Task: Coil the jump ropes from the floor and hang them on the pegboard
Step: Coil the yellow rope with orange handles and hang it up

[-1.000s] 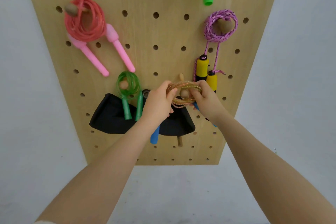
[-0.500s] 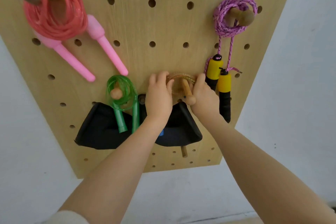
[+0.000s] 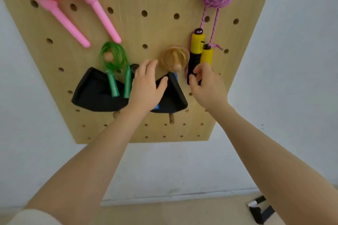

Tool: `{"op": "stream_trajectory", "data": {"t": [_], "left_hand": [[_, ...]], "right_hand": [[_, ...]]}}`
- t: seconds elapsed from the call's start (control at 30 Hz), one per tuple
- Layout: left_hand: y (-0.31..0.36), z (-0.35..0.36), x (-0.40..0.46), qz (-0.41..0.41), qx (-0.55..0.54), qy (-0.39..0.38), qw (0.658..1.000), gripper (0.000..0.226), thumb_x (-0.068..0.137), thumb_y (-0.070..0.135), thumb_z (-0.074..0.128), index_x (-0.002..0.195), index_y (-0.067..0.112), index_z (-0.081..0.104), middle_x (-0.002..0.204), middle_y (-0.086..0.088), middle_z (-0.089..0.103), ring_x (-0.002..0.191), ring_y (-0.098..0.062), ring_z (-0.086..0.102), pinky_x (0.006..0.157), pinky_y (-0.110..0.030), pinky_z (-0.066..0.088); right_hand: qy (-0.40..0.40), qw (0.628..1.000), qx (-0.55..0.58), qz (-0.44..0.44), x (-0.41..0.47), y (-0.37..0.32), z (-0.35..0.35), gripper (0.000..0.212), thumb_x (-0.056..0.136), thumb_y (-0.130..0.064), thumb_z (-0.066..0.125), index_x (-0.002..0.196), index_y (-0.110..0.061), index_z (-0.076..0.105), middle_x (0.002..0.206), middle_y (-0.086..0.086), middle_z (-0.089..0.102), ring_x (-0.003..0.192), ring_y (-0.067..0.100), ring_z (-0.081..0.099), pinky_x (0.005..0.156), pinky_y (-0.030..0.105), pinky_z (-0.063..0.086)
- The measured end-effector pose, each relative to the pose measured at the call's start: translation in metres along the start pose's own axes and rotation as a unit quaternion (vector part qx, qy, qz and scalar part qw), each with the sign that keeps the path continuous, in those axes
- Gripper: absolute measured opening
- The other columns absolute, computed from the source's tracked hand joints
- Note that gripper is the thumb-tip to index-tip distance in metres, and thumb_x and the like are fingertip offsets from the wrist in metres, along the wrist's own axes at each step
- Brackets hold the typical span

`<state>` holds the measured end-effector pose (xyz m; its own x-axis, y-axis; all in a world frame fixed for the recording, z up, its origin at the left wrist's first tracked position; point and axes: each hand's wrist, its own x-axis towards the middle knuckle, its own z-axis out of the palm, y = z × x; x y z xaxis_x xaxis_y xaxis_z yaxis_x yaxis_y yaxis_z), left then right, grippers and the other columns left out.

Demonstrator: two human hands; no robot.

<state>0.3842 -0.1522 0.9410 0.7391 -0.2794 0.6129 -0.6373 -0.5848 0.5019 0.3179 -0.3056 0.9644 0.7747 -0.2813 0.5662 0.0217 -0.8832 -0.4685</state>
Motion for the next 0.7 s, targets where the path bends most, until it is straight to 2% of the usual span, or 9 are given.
{"op": "stream_trajectory", "data": {"t": [0.1, 0.2, 0.33, 0.43, 0.53, 0.6, 0.7], "left_hand": [[-0.005, -0.006, -0.047, 0.0, -0.021, 0.039, 0.999, 0.038, 0.088, 0.018, 0.052, 0.122, 0.001, 0.052, 0.13, -0.015, 0.046, 0.122, -0.027, 0.044, 0.1, -0.025, 0.027], [-0.021, -0.013, -0.108, -0.026, -0.012, 0.037, 0.999, 0.029, 0.085, 0.012, 0.049, 0.111, 0.001, 0.058, 0.119, -0.015, 0.052, 0.108, -0.024, 0.051, 0.093, -0.022, 0.034], [-0.052, -0.032, -0.211, -0.182, -0.017, 0.008, 0.983, 0.027, 0.09, 0.006, 0.049, 0.116, 0.007, 0.056, 0.121, -0.005, 0.05, 0.088, -0.013, 0.055, 0.077, -0.024, 0.044], [-0.084, -0.053, -0.285, -0.315, 0.002, -0.011, 0.949, 0.025, 0.091, 0.005, 0.048, 0.114, 0.008, 0.057, 0.109, 0.005, 0.05, 0.077, -0.015, 0.054, 0.071, -0.021, 0.039], [-0.126, -0.077, -0.346, -0.422, -0.003, -0.004, 0.907, 0.02, 0.09, 0.001, 0.047, 0.106, 0.006, 0.059, 0.094, 0.002, 0.054, 0.071, -0.022, 0.055, 0.07, -0.032, 0.045], [-0.155, -0.093, -0.377, -0.469, 0.006, 0.013, 0.883, 0.02, 0.09, 0.0, 0.047, 0.104, 0.004, 0.06, 0.095, -0.004, 0.058, 0.074, -0.027, 0.058, 0.073, -0.034, 0.047], [-0.198, -0.113, -0.41, -0.538, 0.022, 0.01, 0.843, 0.02, 0.09, 0.002, 0.047, 0.105, 0.006, 0.06, 0.094, -0.005, 0.058, 0.077, -0.025, 0.057, 0.075, -0.034, 0.045]], "right_hand": [[-0.048, 0.995, 0.068, -0.063, -0.032, -0.011, -0.002, 0.009, 0.095, -0.023, 0.046, 0.09, -0.017, 0.051, 0.065, -0.01, 0.051, 0.059, 0.009, 0.05, 0.053, 0.028, 0.04], [-0.145, 0.972, 0.107, -0.15, -0.069, -0.025, 0.019, 0.012, 0.092, -0.019, 0.049, 0.087, -0.01, 0.057, 0.063, -0.003, 0.056, 0.058, 0.017, 0.052, 0.056, 0.035, 0.044], [-0.313, 0.921, 0.127, -0.193, -0.127, -0.051, 0.072, 0.015, 0.092, -0.013, 0.047, 0.095, -0.008, 0.061, 0.065, -0.003, 0.053, 0.063, 0.018, 0.05, 0.061, 0.032, 0.04], [-0.42, 0.878, 0.128, -0.19, -0.171, -0.071, 0.118, 0.015, 0.094, -0.017, 0.044, 0.098, -0.014, 0.058, 0.061, -0.008, 0.053, 0.059, 0.019, 0.052, 0.058, 0.03, 0.043], [-0.507, 0.828, 0.123, -0.205, -0.209, -0.091, 0.166, 0.016, 0.094, -0.015, 0.043, 0.097, -0.016, 0.059, 0.063, -0.011, 0.053, 0.062, 0.018, 0.054, 0.063, 0.034, 0.047], [-0.543, 0.804, 0.124, -0.21, -0.227, -0.108, 0.201, 0.017, 0.093, -0.013, 0.044, 0.096, -0.015, 0.06, 0.063, -0.012, 0.053, 0.061, 0.017, 0.053, 0.066, 0.036, 0.05], [-0.582, 0.779, 0.122, -0.198, -0.245, -0.137, 0.257, 0.018, 0.093, -0.013, 0.045, 0.097, -0.012, 0.062, 0.066, -0.01, 0.054, 0.063, 0.017, 0.053, 0.072, 0.039, 0.052]]}}
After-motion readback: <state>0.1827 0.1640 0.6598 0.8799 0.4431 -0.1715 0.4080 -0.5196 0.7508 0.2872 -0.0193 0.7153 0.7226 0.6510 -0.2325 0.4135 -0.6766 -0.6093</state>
